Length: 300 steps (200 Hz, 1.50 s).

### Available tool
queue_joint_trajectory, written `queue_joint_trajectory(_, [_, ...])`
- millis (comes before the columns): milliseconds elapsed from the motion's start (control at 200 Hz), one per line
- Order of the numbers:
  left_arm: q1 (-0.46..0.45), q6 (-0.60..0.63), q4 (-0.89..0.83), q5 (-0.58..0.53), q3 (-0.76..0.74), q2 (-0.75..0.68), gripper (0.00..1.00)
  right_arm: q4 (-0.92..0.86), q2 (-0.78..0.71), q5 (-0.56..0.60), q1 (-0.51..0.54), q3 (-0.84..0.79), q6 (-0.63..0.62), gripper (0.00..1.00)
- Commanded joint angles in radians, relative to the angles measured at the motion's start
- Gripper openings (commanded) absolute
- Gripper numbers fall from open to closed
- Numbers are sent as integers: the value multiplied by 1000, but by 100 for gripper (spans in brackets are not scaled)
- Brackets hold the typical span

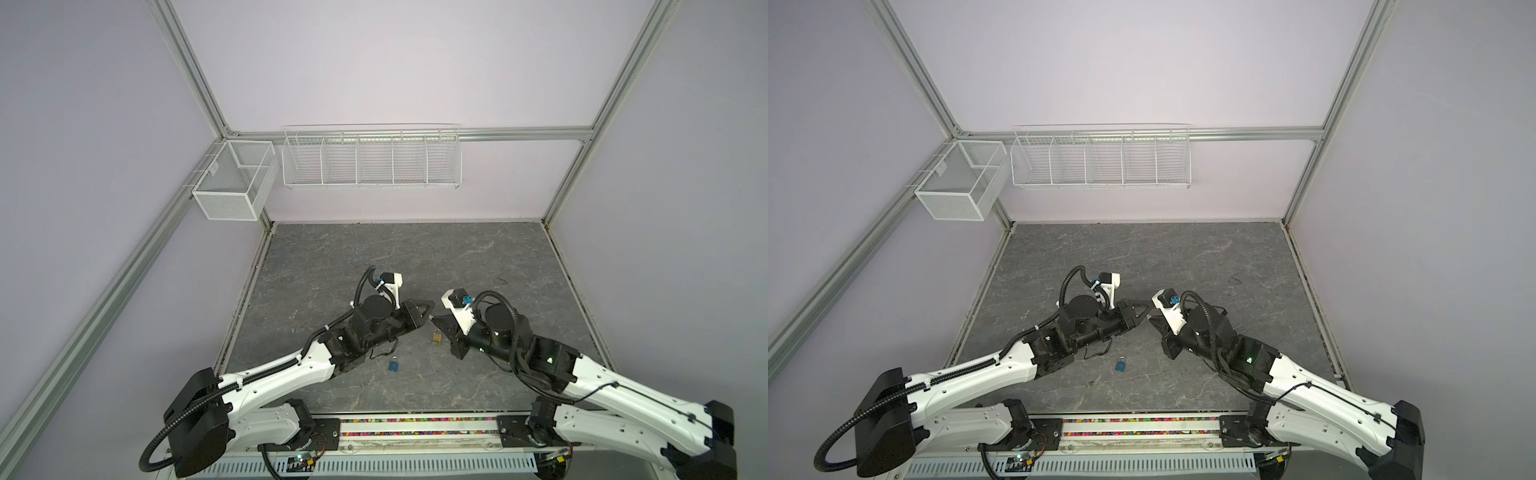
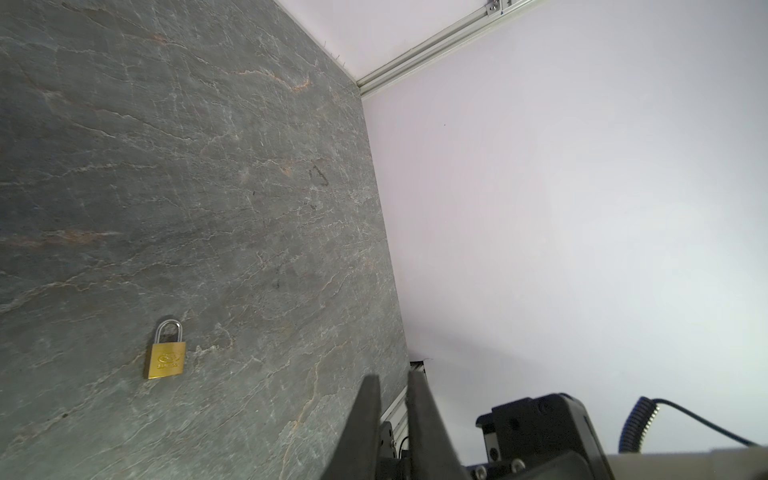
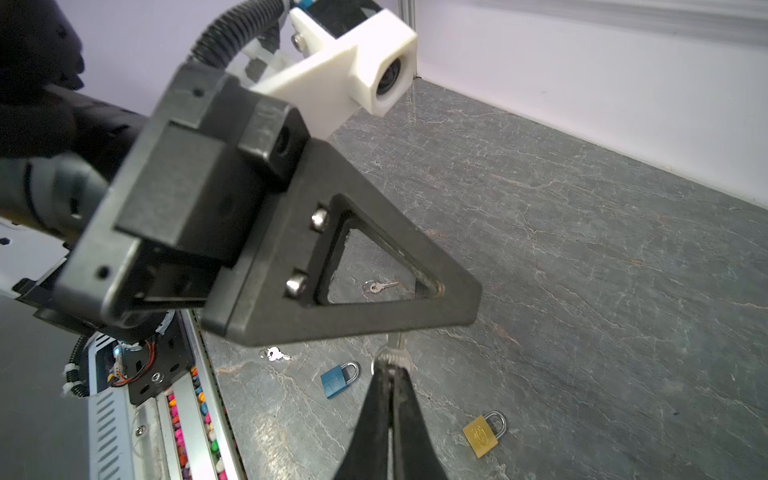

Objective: Unlock with the key

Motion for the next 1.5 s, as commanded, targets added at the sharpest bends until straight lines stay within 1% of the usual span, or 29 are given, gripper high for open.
queue_joint_trajectory(0, [-3,-20,14,6,14,-1,10,-4,9,13,-4,29,-32,6])
queue_joint_trajectory(85, [-2,-27,33,8,3,-3,7,-6,16,11,-4,37,-35,6])
queue_joint_trajectory(165, [-2,-28,19,-5,2,-10,0,-7,20,8,-4,44,-38,6])
queue_joint_trajectory(320, [-2,-14,14,-32,0,-23,0,-14,20,5,-4,50,-36,7])
queue_joint_trajectory(360, [-2,-6,17,-42,0,-26,0,-20,19,8,-4,51,-30,11])
queue_joint_trajectory(445, [-2,16,38,-63,-3,-37,0,-24,6,17,-7,54,-10,24])
queue_joint_trajectory(465, [-2,54,42,-69,-3,-41,0,-24,2,14,-10,53,-3,27])
queue_joint_trajectory(520, [-2,101,55,-87,2,-51,0,-27,-13,-8,-24,51,22,35])
queue_joint_trajectory(600, [0,177,63,-101,21,-66,0,-21,-42,-97,-79,39,86,45])
queue_joint_trajectory(720, [0,277,103,-107,42,-86,0,22,-81,-319,-200,19,199,58])
queue_joint_trajectory(800, [0,346,161,-98,46,-89,0,83,-84,-477,-282,7,303,64])
queue_joint_trajectory(890, [0,417,203,-85,62,-84,0,160,-80,-600,-336,-2,407,66])
queue_joint_trajectory(930, [0,441,227,-76,67,-76,0,201,-76,-638,-355,-9,459,69])
queue_joint_trajectory(1005, [0,468,271,-58,81,-56,0,288,-69,-688,-375,-27,539,69])
queue_joint_trajectory(1094, [0,481,327,-32,100,-25,0,391,-49,-714,-388,-46,628,68])
queue_joint_trajectory(1179, [0,477,357,-7,124,5,0,463,-30,-720,-389,-57,686,62])
queue_joint_trajectory(1279, [0,467,396,21,134,27,0,498,-23,-710,-390,-61,701,60])
queue_joint_trajectory(1359, [0,455,424,27,129,31,0,528,-30,-705,-392,-64,709,54])
queue_joint_trajectory(1434, [0,452,429,33,130,31,0,576,-35,-698,-392,-78,719,53])
queue_joint_trajectory(1494, [0,452,436,37,130,32,0,577,-34,-683,-392,-81,715,52])
